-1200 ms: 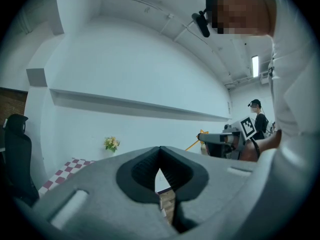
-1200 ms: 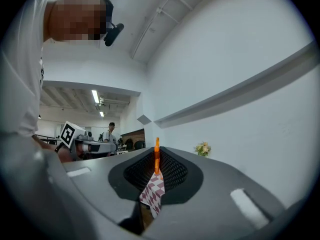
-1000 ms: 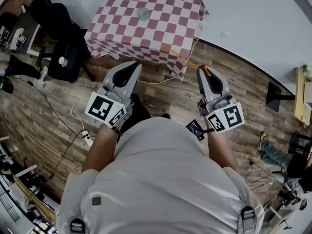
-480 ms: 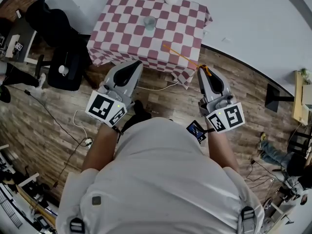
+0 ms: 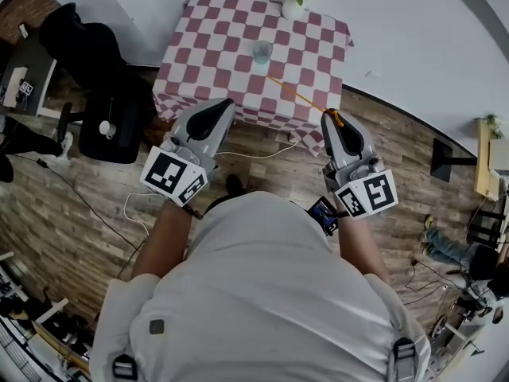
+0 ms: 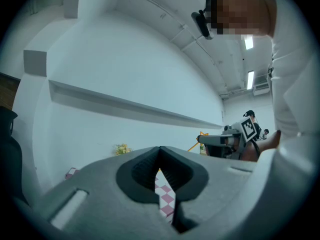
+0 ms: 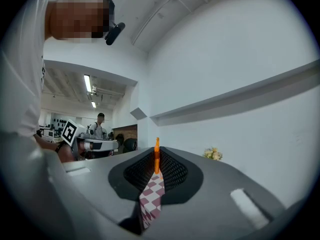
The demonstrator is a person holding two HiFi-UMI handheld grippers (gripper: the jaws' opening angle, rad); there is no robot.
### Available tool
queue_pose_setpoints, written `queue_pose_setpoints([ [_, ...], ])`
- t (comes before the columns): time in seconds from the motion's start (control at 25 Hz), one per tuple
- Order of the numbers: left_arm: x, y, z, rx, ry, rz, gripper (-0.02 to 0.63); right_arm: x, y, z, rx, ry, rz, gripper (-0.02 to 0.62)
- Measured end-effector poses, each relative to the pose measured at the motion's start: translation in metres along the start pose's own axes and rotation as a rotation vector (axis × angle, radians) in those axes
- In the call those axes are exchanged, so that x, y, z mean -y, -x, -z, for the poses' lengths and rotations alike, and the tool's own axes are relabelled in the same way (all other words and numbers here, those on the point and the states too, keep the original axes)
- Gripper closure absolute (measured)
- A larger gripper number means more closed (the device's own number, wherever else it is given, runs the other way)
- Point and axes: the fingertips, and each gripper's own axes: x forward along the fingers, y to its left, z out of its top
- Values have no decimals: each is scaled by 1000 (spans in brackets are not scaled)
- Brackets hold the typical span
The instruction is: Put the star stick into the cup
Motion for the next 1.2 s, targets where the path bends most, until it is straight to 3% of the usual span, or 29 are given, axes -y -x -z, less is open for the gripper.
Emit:
queue_pose_setpoints([
  [0.52, -80, 46, 1, 11, 15, -12, 604, -55, -78, 9, -13, 9, -18, 566],
  [1.2, -129, 37, 2, -8, 12, -97, 604, -27, -143, 25, -17, -30, -78, 566],
])
